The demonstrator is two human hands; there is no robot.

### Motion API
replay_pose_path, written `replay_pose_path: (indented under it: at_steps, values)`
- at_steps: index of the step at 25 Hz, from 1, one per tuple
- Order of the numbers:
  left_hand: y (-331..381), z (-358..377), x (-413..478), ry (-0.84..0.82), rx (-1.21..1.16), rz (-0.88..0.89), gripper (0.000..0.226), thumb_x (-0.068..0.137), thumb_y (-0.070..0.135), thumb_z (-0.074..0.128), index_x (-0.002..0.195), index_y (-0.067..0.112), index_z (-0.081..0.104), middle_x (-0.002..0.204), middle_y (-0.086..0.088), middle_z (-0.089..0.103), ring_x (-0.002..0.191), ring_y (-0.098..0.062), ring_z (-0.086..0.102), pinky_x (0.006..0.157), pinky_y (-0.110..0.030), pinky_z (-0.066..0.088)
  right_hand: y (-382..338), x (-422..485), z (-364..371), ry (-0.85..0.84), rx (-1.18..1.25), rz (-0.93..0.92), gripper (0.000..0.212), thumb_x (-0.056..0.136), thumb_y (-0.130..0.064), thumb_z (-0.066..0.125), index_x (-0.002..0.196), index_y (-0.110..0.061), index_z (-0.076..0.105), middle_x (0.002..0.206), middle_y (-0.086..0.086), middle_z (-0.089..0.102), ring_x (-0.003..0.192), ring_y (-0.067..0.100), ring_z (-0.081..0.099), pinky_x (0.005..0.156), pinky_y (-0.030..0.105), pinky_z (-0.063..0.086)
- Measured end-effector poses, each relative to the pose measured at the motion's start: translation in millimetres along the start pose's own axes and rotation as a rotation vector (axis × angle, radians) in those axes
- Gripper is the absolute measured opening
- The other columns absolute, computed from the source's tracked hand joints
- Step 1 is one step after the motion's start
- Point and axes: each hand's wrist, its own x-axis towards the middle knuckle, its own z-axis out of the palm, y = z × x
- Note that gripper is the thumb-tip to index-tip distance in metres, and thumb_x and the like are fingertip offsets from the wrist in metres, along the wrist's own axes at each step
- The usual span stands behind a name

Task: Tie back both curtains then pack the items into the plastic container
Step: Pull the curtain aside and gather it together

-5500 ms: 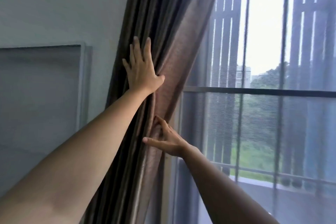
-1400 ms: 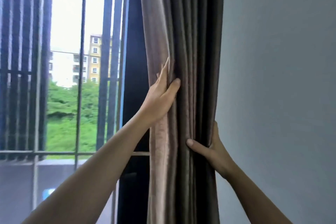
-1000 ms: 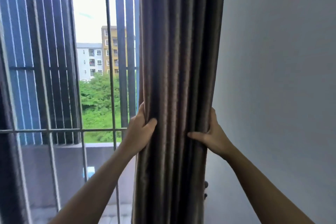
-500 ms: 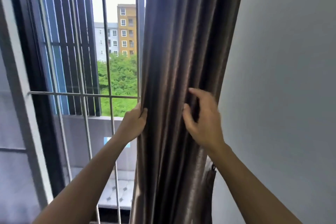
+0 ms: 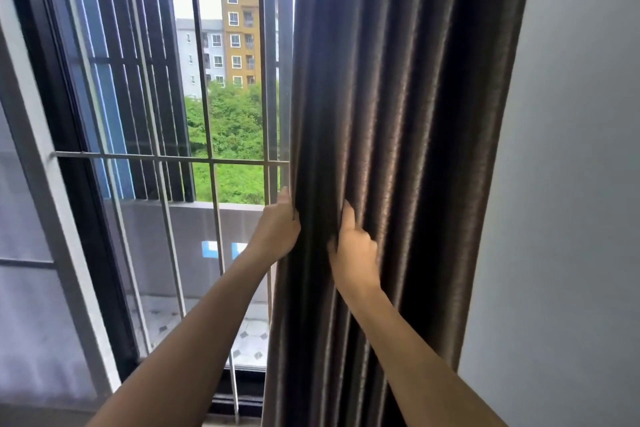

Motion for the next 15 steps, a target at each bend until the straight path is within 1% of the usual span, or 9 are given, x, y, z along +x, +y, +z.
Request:
replay_pose_path:
  at_steps: [2, 3, 5, 7, 8, 10, 12, 14, 15]
  values:
    - [-1.3, 9.8, 8.6, -0.045, -0.003, -0.027, 0.033, 0.097, 0.006, 0.029, 0.128, 0.000, 0.039, 0.109, -0.021, 0.060, 0.101, -0.036, 0.057, 0.076, -0.034, 0.041, 21.9, -13.9, 9.2, -0.013, -0.021, 0.000, 0.066, 0.093, -0.005, 0.045, 0.148, -0.021, 0.012, 0.122, 0.008, 0.059, 0.094, 0.029, 0.065, 0.081, 0.040, 0.054]
    - [-0.2, 15.3, 10.3, -0.095, -0.017, -0.034, 0.031, 0.098, 0.009, 0.029, 0.125, 0.000, 0.041, 0.112, -0.020, 0.059, 0.103, -0.035, 0.055, 0.078, -0.033, 0.041, 31.9, -23.0, 14.4, -0.032, -0.011, -0.002, 0.067, 0.093, -0.004, 0.044, 0.149, -0.023, 0.012, 0.123, 0.007, 0.058, 0.093, 0.028, 0.065, 0.079, 0.039, 0.055]
    - [4.6, 27.5, 10.1, -0.199, -0.079, -0.025, 0.029, 0.098, 0.015, 0.029, 0.120, 0.006, 0.046, 0.112, -0.013, 0.058, 0.099, -0.027, 0.054, 0.081, -0.031, 0.040, 48.3, -41.5, 26.7, -0.086, -0.004, 0.003, 0.071, 0.092, -0.004, 0.043, 0.150, -0.026, 0.008, 0.125, 0.006, 0.057, 0.093, 0.027, 0.065, 0.077, 0.038, 0.054]
    - [13.2, 36.7, 9.7, -0.276, -0.140, -0.013, 0.027, 0.097, 0.020, 0.029, 0.114, 0.012, 0.048, 0.109, -0.015, 0.060, 0.095, -0.027, 0.056, 0.086, -0.038, 0.048, 59.0, -52.3, 37.8, -0.132, -0.022, 0.007, 0.072, 0.092, -0.005, 0.042, 0.150, -0.028, 0.005, 0.127, 0.005, 0.057, 0.096, 0.027, 0.064, 0.082, 0.038, 0.053]
    - [17.9, 40.3, 9.6, -0.313, -0.156, -0.010, 0.027, 0.097, 0.021, 0.029, 0.115, 0.013, 0.047, 0.107, -0.014, 0.060, 0.097, -0.028, 0.058, 0.089, -0.043, 0.050, 62.3, -54.9, 40.8, -0.139, -0.018, 0.010, 0.073, 0.091, -0.006, 0.041, 0.150, -0.029, 0.004, 0.126, 0.005, 0.058, 0.097, 0.027, 0.065, 0.084, 0.039, 0.052]
    - [27.0, 44.4, 8.4, -0.372, -0.169, -0.006, 0.031, 0.096, 0.022, 0.030, 0.121, 0.013, 0.046, 0.104, -0.010, 0.060, 0.101, -0.029, 0.059, 0.091, -0.045, 0.051, 67.3, -57.4, 41.8, -0.152, -0.011, 0.009, 0.073, 0.091, -0.007, 0.042, 0.150, -0.030, 0.005, 0.122, 0.006, 0.060, 0.096, 0.029, 0.065, 0.083, 0.039, 0.052]
    - [31.5, 49.0, 7.2, -0.402, -0.189, -0.013, 0.036, 0.095, 0.023, 0.032, 0.127, 0.013, 0.045, 0.099, -0.004, 0.059, 0.099, -0.027, 0.058, 0.087, -0.043, 0.053, 73.2, -59.3, 40.7, -0.154, -0.018, -0.016, 0.074, 0.089, -0.009, 0.046, 0.149, -0.030, 0.009, 0.116, 0.005, 0.062, 0.093, 0.030, 0.065, 0.078, 0.039, 0.052]
    - [32.5, 53.5, 2.9, -0.428, -0.203, 0.009, 0.037, 0.093, 0.028, 0.038, 0.126, 0.014, 0.046, 0.092, 0.002, 0.056, 0.095, -0.021, 0.055, 0.078, -0.033, 0.052, 75.0, -60.6, 39.8, -0.170, -0.010, -0.037, 0.074, 0.088, -0.011, 0.050, 0.149, -0.029, 0.013, 0.114, 0.004, 0.063, 0.094, 0.028, 0.065, 0.079, 0.038, 0.051]
    - [32.8, 55.4, 2.2, -0.434, -0.176, 0.038, 0.037, 0.092, 0.032, 0.042, 0.126, 0.016, 0.046, 0.095, 0.003, 0.057, 0.095, -0.019, 0.055, 0.076, -0.027, 0.049, 75.6, -61.4, 39.1, -0.196, 0.010, -0.047, 0.073, 0.088, -0.012, 0.051, 0.149, -0.028, 0.014, 0.115, 0.004, 0.062, 0.098, 0.028, 0.064, 0.083, 0.038, 0.050]
